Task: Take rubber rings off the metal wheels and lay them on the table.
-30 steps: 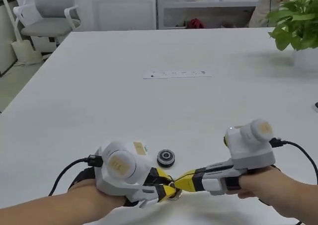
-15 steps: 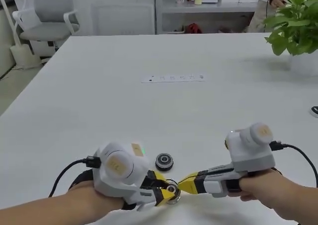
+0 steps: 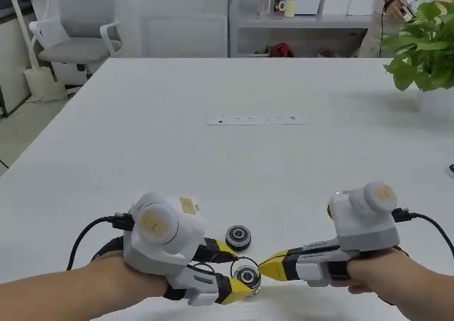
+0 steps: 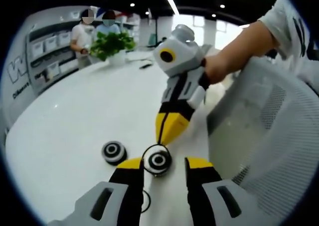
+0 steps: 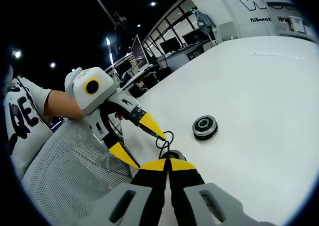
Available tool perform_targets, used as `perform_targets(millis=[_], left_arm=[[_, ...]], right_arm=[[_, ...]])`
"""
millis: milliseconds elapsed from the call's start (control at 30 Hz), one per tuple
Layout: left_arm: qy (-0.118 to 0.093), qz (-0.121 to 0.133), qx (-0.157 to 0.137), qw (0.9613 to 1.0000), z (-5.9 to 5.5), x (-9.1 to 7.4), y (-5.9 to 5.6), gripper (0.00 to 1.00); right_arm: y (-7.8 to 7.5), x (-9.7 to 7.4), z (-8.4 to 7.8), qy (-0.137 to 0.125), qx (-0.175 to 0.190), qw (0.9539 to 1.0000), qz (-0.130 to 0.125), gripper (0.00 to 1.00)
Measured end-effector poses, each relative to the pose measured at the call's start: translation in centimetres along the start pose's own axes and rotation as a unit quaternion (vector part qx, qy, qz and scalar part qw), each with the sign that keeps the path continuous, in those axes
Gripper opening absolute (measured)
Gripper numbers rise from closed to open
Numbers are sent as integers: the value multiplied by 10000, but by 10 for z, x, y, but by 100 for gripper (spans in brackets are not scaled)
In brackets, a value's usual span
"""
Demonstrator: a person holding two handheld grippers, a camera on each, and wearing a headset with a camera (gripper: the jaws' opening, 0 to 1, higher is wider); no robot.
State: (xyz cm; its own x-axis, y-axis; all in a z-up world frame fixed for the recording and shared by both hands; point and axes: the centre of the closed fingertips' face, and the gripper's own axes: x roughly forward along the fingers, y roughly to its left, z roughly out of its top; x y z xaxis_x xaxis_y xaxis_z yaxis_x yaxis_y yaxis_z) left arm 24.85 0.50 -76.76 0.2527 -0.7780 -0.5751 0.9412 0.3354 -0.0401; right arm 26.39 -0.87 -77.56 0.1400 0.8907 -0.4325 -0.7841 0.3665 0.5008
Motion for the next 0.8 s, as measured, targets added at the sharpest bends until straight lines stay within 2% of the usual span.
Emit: perform_targets(millis=[100, 333, 500, 800], left_arm=[[-22, -25, -32, 10000, 0, -6, -2, 41], [-60, -15, -60, 10000, 0, -23, -3, 46], [-201, 52, -128, 9997, 5, -35, 0, 50], [-249, 167, -260, 9992, -3, -49, 7, 55]], right_arm=[[1, -1, 1, 6, -12, 10000, 11, 0], [4, -4, 4, -29, -9, 10000, 19, 0], [6, -5, 6, -30, -50, 10000, 28, 0], [12, -4, 16, -98, -72, 9999, 123, 0]])
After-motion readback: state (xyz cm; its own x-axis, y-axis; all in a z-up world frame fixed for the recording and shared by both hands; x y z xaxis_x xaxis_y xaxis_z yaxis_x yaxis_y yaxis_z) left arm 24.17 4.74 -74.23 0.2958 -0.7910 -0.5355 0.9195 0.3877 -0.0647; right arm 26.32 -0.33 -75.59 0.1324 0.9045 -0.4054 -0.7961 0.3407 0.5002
